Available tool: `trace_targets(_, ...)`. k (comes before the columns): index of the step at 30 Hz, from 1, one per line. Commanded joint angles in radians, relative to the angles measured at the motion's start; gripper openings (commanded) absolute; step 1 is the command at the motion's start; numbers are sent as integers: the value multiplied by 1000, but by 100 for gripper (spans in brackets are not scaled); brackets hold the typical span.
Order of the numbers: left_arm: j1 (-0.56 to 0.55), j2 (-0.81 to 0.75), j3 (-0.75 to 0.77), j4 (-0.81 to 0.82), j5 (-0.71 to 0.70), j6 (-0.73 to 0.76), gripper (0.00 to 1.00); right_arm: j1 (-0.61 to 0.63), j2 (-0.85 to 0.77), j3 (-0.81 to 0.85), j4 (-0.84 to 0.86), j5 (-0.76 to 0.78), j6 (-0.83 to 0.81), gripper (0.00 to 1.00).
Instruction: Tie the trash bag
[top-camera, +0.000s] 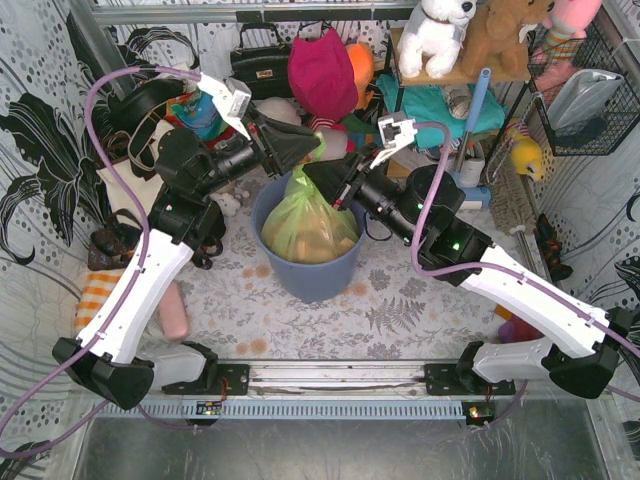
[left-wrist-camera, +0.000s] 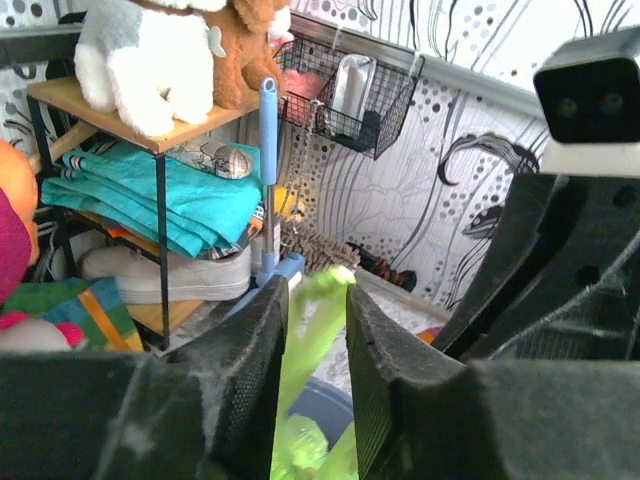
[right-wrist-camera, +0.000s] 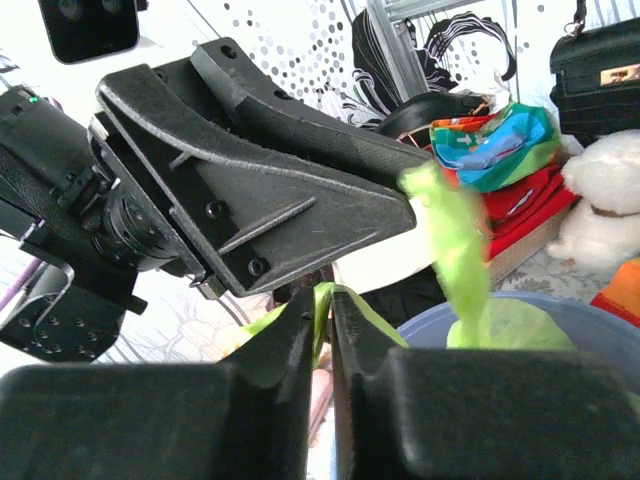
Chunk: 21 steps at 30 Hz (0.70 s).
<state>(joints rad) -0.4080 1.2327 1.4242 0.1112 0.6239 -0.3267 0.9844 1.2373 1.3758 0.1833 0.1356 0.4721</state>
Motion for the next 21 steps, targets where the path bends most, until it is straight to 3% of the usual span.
trace_targets(1,8,-21,50,5,-98,9,47,-7,-25,53,12,-12,-10,21)
trace_targets(3,9,-20,89,-27,-141,27,57,-7,-33,74,-1,-15,-30,39)
trace_targets(6,11,-34,114,-57,-251,44,62,-7,-61,98,-49,26,-65,51)
trace_targets(10,12,-96,71,-61,-432,65,66,-7,-124,80,-98,151,-126,58)
trace_targets(17,12,-235,-153,-42,-793,113,73,-10,-171,46,-250,490,-307,68)
trace_targets(21,13,-288,-294,-76,-957,119,80,-78,-154,12,-357,554,-337,73)
